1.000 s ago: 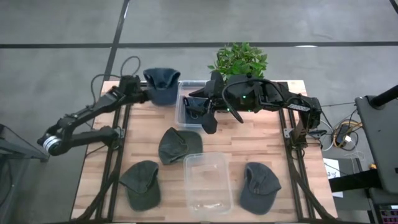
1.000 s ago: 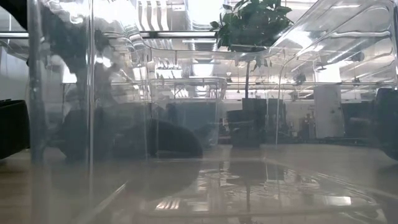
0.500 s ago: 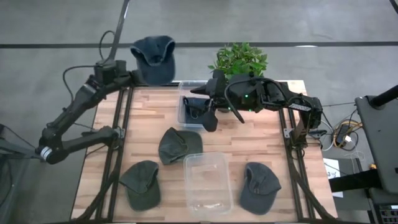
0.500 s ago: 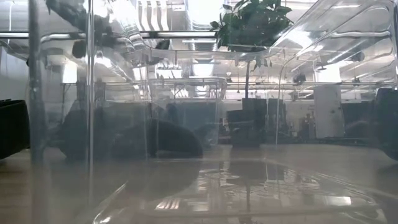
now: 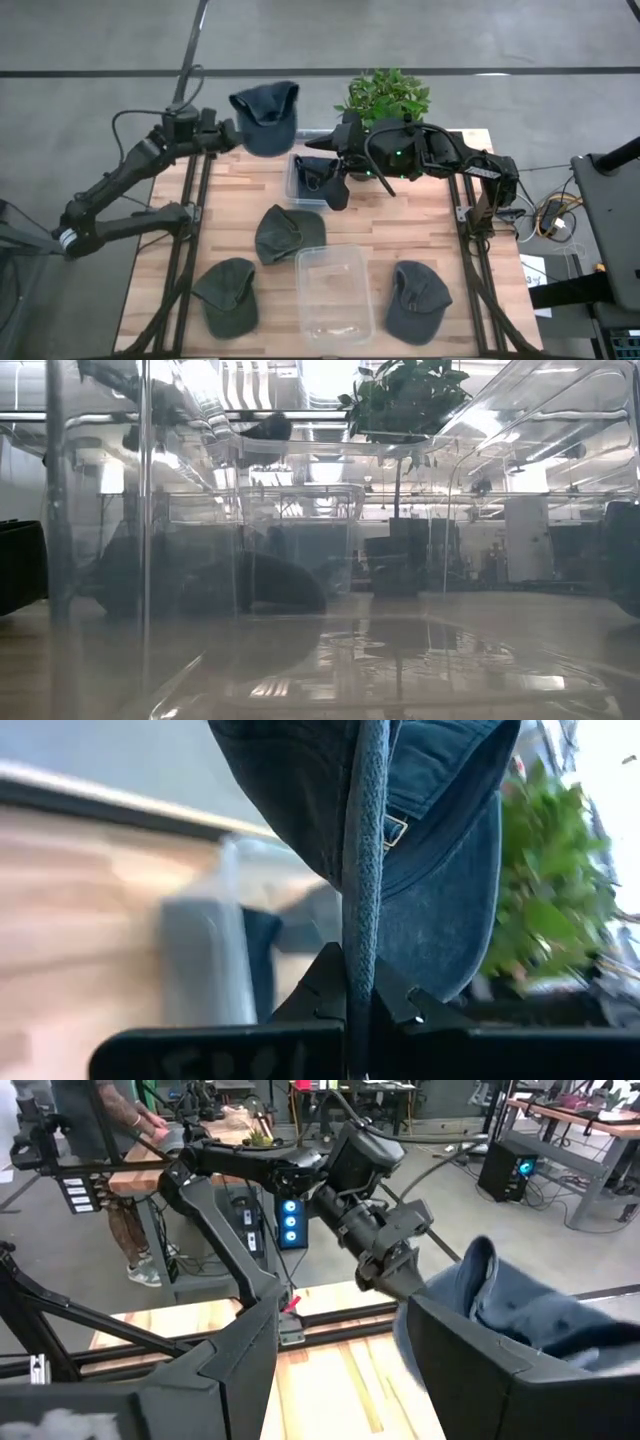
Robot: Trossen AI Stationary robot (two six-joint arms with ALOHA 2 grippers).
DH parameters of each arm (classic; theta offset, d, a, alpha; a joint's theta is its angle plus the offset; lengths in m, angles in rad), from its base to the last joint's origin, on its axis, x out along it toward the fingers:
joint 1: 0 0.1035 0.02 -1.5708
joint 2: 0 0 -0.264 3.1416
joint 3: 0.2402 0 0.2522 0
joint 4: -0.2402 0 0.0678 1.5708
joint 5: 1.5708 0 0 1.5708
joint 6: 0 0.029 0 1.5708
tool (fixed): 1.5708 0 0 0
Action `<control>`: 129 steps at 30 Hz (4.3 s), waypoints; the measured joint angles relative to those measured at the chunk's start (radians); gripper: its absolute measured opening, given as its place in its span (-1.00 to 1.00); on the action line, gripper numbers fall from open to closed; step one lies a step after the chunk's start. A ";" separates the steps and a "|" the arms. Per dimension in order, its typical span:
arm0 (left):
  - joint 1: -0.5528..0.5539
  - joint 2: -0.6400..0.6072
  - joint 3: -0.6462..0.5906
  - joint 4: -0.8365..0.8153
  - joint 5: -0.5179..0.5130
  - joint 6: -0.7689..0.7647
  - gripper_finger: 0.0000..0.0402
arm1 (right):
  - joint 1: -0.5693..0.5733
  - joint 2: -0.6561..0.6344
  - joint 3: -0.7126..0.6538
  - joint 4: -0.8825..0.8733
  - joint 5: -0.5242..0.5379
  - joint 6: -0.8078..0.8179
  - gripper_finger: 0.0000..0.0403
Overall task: Pick & Place hat
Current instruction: Put the top blue cap into the top transparent bin, then put the blue cap into the top transparent bin
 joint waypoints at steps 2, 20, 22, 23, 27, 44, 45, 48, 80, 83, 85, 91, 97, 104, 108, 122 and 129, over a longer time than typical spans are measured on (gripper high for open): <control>-0.058 0.009 0.000 0.018 -0.001 -0.028 -0.98 | 0.000 0.000 0.000 0.000 0.000 0.000 0.07; -0.377 0.228 -0.003 0.106 -0.271 -0.116 -0.98 | 0.000 0.000 0.000 0.004 0.000 0.012 0.07; -0.377 0.253 -0.003 0.118 -0.274 -0.127 -0.98 | 0.000 0.000 0.000 0.004 0.000 0.012 0.07; -0.377 0.266 -0.003 0.125 -0.266 -0.132 -0.98 | 0.000 0.000 0.000 0.004 0.000 0.012 0.07; -0.385 0.310 -0.003 0.219 -0.197 -0.146 -0.98 | 0.000 0.000 0.000 0.004 -0.001 0.010 0.07; -0.386 0.407 -0.003 0.206 -0.181 -0.185 -0.91 | 0.000 0.000 0.000 0.000 -0.001 -0.018 0.07; -0.386 0.409 -0.003 0.207 -0.180 -0.179 -0.89 | 0.000 0.000 0.000 0.000 -0.001 -0.023 0.07; -0.382 0.414 -0.003 0.198 -0.171 -0.157 -0.77 | 0.000 0.000 -0.001 -0.002 -0.001 -0.027 0.07; -0.253 0.169 0.085 0.095 -0.047 -0.097 -0.03 | 0.004 -0.024 -0.001 -0.221 -0.081 0.060 0.07; -0.253 0.140 0.087 0.109 -0.057 -0.081 -0.03 | 0.005 -0.043 0.000 -0.315 -0.145 0.112 0.07; -0.253 0.123 0.087 0.112 -0.064 -0.079 -0.03 | 0.006 -0.053 0.000 -0.380 -0.212 0.147 0.07; -0.253 0.106 0.085 0.111 -0.083 -0.051 -0.03 | 0.023 -0.067 0.000 -0.542 -0.469 0.276 0.07; -0.253 0.108 0.085 0.112 -0.089 -0.052 -0.03 | 0.088 -0.065 0.000 -0.702 -0.611 0.434 0.07; -0.253 0.119 0.084 0.112 -0.112 -0.083 -0.03 | 0.222 -0.066 -0.043 -0.805 -0.600 0.489 0.07; -0.253 0.122 0.084 0.112 -0.134 -0.116 -0.03 | 0.278 -0.090 -0.109 -0.800 -0.586 0.566 0.07; -0.253 0.122 0.083 0.112 -0.102 -0.089 -0.03 | 0.494 -0.112 -0.414 -0.719 -0.497 1.221 0.07; -0.254 0.122 0.083 0.112 -0.033 -0.066 -0.03 | 0.651 -0.110 -0.669 -0.540 -0.505 1.670 0.07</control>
